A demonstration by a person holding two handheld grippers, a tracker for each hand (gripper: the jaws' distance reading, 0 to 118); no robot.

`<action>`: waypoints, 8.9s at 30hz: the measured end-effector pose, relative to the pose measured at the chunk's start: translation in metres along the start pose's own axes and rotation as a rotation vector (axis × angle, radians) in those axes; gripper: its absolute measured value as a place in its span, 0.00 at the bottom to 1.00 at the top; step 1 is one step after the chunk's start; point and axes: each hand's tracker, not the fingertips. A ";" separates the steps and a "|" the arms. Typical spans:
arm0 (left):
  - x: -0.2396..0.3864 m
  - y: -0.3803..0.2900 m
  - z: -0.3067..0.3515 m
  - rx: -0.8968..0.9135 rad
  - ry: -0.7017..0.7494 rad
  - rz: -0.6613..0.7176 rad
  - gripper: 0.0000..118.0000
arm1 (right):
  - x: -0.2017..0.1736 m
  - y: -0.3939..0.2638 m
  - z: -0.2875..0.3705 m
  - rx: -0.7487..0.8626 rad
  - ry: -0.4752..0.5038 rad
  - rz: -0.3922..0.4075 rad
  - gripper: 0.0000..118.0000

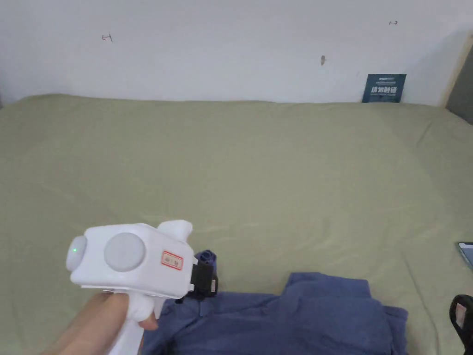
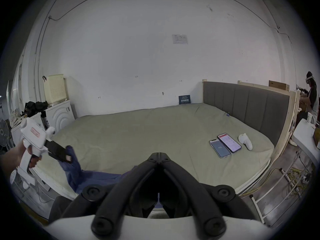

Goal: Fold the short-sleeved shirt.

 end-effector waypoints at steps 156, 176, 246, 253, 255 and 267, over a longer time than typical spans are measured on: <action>-0.156 -0.041 0.016 0.055 -0.164 0.220 0.01 | -0.123 -0.107 -0.264 -0.728 0.825 -0.289 0.00; -0.204 -0.017 -0.083 -0.073 -0.401 0.322 0.27 | -0.077 -0.138 -0.301 -0.854 0.898 -0.571 0.00; 0.088 -0.015 0.121 0.914 0.370 -0.226 0.01 | -0.078 0.091 -0.089 0.196 0.045 0.161 0.00; 0.085 -0.014 0.121 0.910 0.375 -0.219 0.01 | -0.079 0.095 -0.089 0.200 0.041 0.155 0.00; 0.084 -0.013 0.122 0.907 0.386 -0.228 0.03 | -0.081 0.098 -0.091 0.198 0.048 0.153 0.00; 0.064 0.006 0.106 0.862 0.492 -0.155 0.99 | -0.086 0.107 -0.111 0.196 0.001 0.161 1.00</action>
